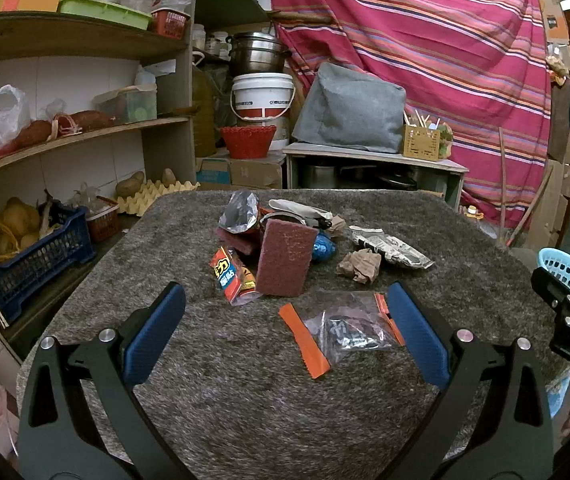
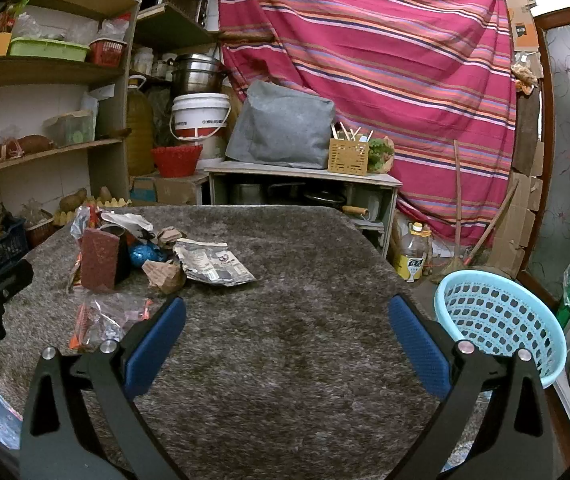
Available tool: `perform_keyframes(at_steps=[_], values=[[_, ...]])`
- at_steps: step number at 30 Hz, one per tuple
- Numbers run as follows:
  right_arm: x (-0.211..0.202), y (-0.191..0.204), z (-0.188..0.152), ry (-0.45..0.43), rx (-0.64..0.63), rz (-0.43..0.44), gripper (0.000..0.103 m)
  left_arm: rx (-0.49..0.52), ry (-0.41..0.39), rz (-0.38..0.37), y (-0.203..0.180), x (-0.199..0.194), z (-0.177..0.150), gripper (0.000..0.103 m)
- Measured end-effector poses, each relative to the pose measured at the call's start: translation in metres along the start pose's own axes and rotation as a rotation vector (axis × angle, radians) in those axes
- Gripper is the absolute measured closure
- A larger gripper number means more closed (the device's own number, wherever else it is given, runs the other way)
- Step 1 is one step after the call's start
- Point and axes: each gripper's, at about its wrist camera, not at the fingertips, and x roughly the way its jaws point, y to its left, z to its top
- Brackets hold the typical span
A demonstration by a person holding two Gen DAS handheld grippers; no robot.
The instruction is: Collect trash
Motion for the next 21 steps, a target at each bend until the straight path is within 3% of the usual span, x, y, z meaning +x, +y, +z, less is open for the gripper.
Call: perform_keyframes(at_steps=[21], values=[[0.007,-0.003,-0.003,0.018,0.006,-0.015,0.004,-0.007,0.003,0.005,0.010,-0.001,0.004,0.005]])
